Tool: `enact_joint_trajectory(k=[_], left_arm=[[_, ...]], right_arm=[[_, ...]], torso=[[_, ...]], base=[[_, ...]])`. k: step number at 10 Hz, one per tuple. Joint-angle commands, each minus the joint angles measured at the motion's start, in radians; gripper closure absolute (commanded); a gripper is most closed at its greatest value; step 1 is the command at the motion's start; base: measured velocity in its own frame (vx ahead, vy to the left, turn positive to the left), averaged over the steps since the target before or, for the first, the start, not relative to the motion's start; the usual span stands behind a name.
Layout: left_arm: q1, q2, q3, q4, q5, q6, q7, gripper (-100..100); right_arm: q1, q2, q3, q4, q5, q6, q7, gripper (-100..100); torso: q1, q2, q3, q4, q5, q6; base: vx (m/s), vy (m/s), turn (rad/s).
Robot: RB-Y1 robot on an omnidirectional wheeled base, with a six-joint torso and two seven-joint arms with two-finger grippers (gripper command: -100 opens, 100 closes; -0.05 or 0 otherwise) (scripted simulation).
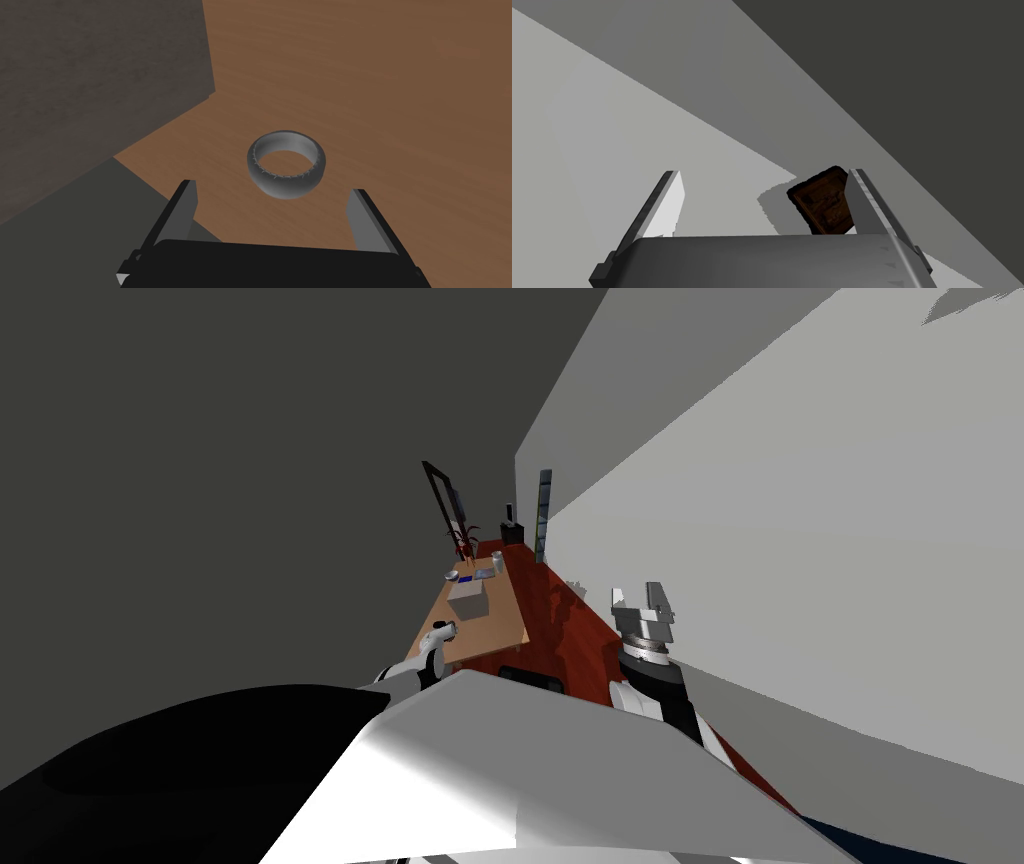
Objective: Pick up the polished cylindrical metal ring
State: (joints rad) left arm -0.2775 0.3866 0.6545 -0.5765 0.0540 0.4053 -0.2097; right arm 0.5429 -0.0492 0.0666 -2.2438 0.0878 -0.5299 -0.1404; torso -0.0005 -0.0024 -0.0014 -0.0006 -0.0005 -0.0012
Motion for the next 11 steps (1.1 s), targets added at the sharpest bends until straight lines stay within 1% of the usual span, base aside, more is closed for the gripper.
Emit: enact_joint_trajectory(k=[1,2,3,4,5,6,7,8,9,10,11], left_arm=[[0.004,-0.009,0.026,-0.003,0.023,-0.008,-0.050,-100],[0.004,-0.009,0.026,-0.003,0.023,-0.008,-0.068,-100],[0.007,-0.016,0.049,-0.005,0.043,-0.015,-0.102,-100],[0.007,-0.016,0.049,-0.005,0.043,-0.015,-0.121,-100],[0.011,-0.024,0.072,-0.007,0.063,-0.021,-0.155,-100],[0.011,-0.024,0.072,-0.007,0.063,-0.021,-0.174,-100],[0.015,-0.031,0.095,-0.010,0.083,-0.028,-0.207,-100],[0.015,-0.031,0.095,-0.010,0.083,-0.028,-0.226,-100],[0.013,-0.030,0.092,-0.008,0.080,-0.027,-0.210,-100],[0.013,-0.030,0.092,-0.008,0.081,-0.028,-0.215,100],[0.014,-0.030,0.092,-0.007,0.081,-0.027,-0.214,100]], right_arm=[[0.000,0.000,0.000,0.000,0.000,0.000,0.000,0],[0.000,0.000,0.000,0.000,0.000,0.000,0.000,0],[0.000,0.000,0.000,0.000,0.000,0.000,0.000,0],[0.000,0.000,0.000,0.000,0.000,0.000,0.000,0],[0.000,0.000,0.000,0.000,0.000,0.000,0.000,0],[0.000,0.000,0.000,0.000,0.000,0.000,0.000,0],[0.000,0.000,0.000,0.000,0.000,0.000,0.000,0],[0.000,0.000,0.000,0.000,0.000,0.000,0.000,0],[0.000,0.000,0.000,0.000,0.000,0.000,0.000,0],[0.000,0.000,0.000,0.000,0.000,0.000,0.000,0],[0.000,0.000,0.000,0.000,0.000,0.000,0.000,0]], torso=[[0.000,0.000,0.000,0.000,0.000,0.000],[0.000,0.000,0.000,0.000,0.000,0.000],[0.000,0.000,0.000,0.000,0.000,0.000],[0.000,0.000,0.000,0.000,0.000,0.000],[0.000,0.000,0.000,0.000,0.000,0.000],[-0.001,0.000,0.000,0.000,0.000,0.000],[-0.001,0.000,0.000,0.000,0.000,0.000],[0.000,-0.001,0.000,0.000,0.000,0.000],[0.000,0.000,0.000,0.000,0.000,0.000],[0.001,0.001,0.001,0.000,0.000,0.000],[0.001,0.002,0.002,0.001,0.000,0.001]], base=[[0.060,-0.015,0.082],[0.050,-0.012,0.051],[0.058,-0.009,0.084],[0.049,-0.011,0.048],[0.051,-0.023,0.091],[0.043,-0.021,0.052],[0.064,-0.004,0.071],[0.059,-0.003,0.048],[0.021,-0.002,0.005],[0.000,0.000,0.000],[0.000,0.000,0.000]])
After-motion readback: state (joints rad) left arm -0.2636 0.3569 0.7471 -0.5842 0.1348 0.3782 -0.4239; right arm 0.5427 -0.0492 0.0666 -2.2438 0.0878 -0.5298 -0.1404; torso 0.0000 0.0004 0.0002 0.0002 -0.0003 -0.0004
